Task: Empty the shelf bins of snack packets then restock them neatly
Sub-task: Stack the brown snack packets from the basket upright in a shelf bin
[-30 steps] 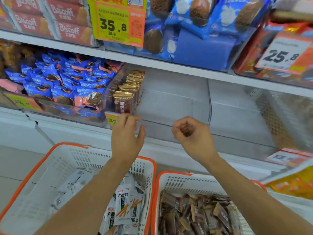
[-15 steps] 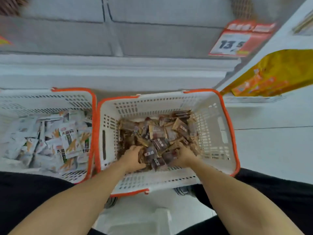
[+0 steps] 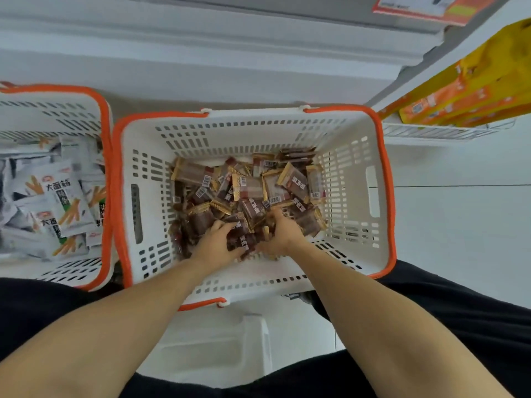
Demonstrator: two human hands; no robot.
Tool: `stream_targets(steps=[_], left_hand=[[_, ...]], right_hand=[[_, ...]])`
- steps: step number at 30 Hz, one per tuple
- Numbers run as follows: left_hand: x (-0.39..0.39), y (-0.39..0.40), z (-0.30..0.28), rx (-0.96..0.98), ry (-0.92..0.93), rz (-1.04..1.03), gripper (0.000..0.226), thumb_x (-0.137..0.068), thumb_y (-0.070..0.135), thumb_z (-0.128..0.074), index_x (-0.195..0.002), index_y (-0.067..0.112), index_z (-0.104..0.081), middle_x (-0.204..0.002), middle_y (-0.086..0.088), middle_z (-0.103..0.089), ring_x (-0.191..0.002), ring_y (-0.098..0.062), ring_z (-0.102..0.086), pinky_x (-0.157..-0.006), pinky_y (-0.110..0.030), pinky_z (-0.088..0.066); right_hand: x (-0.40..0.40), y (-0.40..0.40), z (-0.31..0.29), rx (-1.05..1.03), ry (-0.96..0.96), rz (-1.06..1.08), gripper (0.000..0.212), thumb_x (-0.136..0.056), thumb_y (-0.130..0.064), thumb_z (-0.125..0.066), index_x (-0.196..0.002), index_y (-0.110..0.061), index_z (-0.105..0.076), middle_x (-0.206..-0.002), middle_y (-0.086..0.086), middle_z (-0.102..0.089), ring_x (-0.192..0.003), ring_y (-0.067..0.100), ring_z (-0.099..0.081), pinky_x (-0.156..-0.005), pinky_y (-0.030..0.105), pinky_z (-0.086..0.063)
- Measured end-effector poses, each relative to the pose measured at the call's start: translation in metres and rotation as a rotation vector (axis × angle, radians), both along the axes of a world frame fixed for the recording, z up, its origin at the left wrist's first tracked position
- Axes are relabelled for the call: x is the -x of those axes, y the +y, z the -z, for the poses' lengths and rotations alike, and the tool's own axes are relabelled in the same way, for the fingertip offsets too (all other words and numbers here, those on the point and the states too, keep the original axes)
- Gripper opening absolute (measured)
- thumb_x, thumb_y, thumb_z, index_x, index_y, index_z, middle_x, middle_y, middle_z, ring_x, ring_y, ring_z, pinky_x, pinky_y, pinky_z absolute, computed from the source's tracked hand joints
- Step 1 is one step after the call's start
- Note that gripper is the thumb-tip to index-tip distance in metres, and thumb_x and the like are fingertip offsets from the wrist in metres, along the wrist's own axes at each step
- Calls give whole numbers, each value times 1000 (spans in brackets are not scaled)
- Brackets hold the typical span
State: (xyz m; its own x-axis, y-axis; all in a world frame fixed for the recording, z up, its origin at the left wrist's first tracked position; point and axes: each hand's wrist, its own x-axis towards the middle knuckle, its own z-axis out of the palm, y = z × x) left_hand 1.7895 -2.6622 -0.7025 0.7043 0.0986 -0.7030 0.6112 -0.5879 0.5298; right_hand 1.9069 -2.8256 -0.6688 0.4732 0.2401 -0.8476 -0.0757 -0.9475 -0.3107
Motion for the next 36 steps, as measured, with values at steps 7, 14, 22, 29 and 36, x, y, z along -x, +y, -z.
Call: stream_targets(steps=[7, 14, 22, 29, 36], left_hand=[[-7, -10, -15, 208, 45, 76, 100, -71, 50, -85, -151, 16, -37, -136, 2, -38, -124, -17, -48, -111, -35, -40], [-4, -17, -29, 108, -70, -96, 20, -95, 27, -66, -114, 22, -69, -93, 1, -74, -79, -8, -67, -71, -18, -54], [-41, 26, -76, 509, 166, -685, 37, -104, 31, -47, -99, 3, -71, -101, -21, -74, -93, -36, -71, -88, -48, -59], [-48, 31, -109, 704, 26, -943, 60, -85, 61, -53, -112, 9, -68, -107, -10, -76, -99, -26, -70, -91, -43, -55], [-33, 34, -128, 592, -81, -895, 59, -68, 48, -88, -102, 4, -68, -82, -14, -66, -63, -19, -66, -59, -33, -56]], right_hand=[[-22, -4, -20, -54, 90, 172, 42, -85, -22, -72, -124, -26, -56, -114, 3, -62, -91, 22, -69, -69, 32, -60], [-34, -20, -34, -84, 220, 372, 19, -87, -9, -71, -103, -17, -65, -100, 11, -70, -75, 26, -72, -73, 44, -64], [-39, -11, -70, -193, 102, 269, 24, -86, -18, -73, -107, -25, -63, -95, 8, -71, -80, 25, -75, -65, 38, -64], [-35, 14, -119, -345, -89, 237, 34, -80, -35, -79, -110, -29, -65, -108, 10, -70, -83, 35, -74, -70, 55, -61], [-24, 22, -148, -362, -162, 235, 37, -81, -38, -82, -113, -29, -65, -99, 0, -71, -79, 35, -74, -68, 53, -62]])
